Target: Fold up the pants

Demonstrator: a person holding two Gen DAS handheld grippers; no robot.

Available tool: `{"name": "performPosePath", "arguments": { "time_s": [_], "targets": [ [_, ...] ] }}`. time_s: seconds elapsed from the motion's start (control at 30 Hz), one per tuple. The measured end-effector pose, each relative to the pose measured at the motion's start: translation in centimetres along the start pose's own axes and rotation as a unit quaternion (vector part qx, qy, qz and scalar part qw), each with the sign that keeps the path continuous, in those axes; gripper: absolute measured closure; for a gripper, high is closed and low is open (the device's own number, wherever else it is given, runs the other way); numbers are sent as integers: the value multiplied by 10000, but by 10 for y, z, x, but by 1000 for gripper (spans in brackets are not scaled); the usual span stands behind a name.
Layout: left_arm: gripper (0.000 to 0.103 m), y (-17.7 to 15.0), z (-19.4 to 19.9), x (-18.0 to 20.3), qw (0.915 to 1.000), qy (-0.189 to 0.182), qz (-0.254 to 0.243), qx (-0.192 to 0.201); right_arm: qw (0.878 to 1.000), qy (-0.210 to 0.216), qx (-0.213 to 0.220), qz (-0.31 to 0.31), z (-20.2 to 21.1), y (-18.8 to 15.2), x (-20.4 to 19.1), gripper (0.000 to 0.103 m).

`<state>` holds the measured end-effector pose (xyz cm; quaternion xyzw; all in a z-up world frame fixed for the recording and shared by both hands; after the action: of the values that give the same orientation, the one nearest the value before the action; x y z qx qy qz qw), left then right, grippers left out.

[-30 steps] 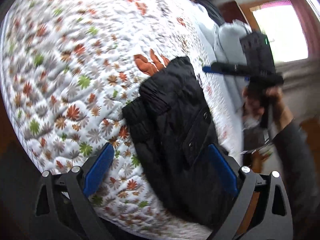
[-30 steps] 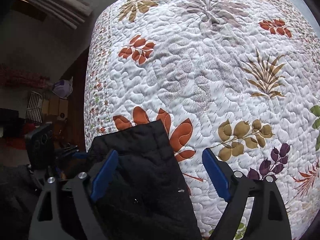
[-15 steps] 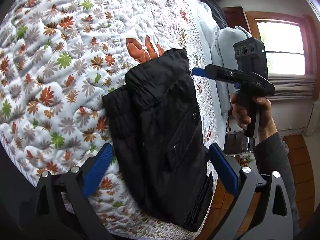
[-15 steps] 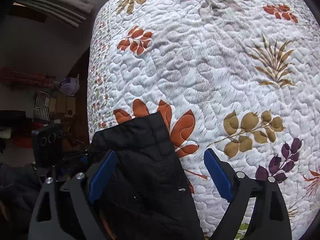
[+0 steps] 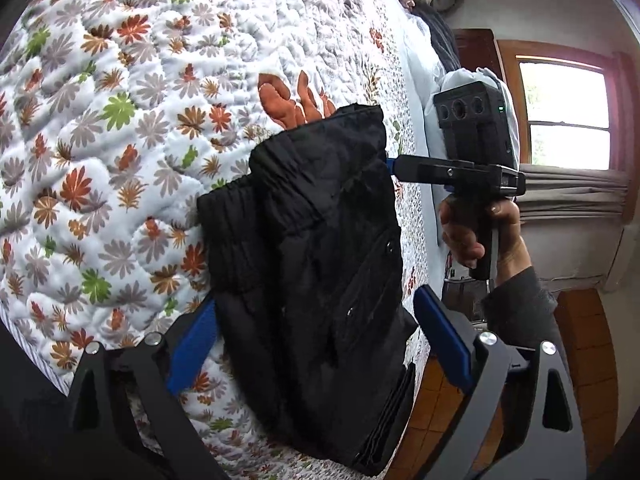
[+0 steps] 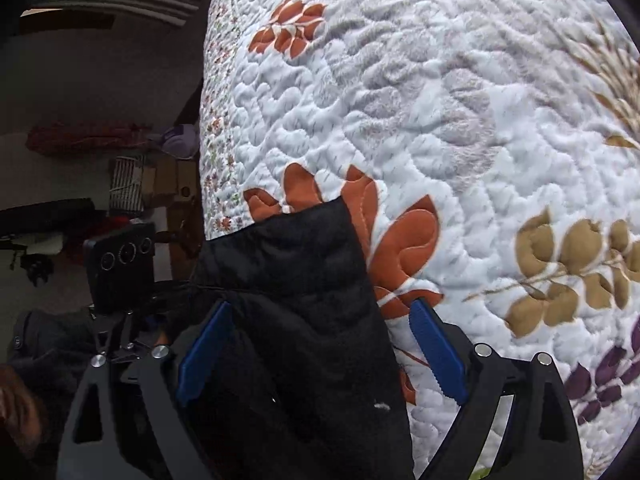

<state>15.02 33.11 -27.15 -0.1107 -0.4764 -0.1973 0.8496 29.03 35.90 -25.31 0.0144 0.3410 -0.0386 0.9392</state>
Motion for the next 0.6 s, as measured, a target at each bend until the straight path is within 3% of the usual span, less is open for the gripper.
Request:
{"name": "performPosePath", "arguments": {
  "time_s": [0.1,0.3,0.37,0.43,0.5,0.6],
  "targets": [
    [57,0,1,-6,9999,122,-57,-2,9999,148,-48,52,-2,2,-2,12],
    [59,0,4,-15,9999,55,108,-10,9994,296,-104,129,-5,3,-2,12],
    [59,-1,5,-15,9999,46,133,7,9991,382,-101,173,-7,3,-4,27],
    [61,0,5,-12,9999,72,81,25,9992,312,-109,225,-10,2,-3,48],
    [72,0,4,-11,10000,75,6,34,9993,200,-96,294,-11,-1,-1,61],
    [77,-1,2,-8,9999,74,-50,64,9991,155,-10,382,-7,-5,-4,72]
  ]
}}
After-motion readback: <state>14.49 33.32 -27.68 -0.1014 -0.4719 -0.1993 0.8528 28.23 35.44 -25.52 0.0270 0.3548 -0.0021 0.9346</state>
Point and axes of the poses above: each gripper's, at about its wrist camera, not at the fingertips, and z roughly against the way its jaws point, x to its right, y to its top, the point moved 8 cm from there along -z, roughly the way its jaws point, and after that the axes turned 2 degrees about z, right-handed, at the moved point
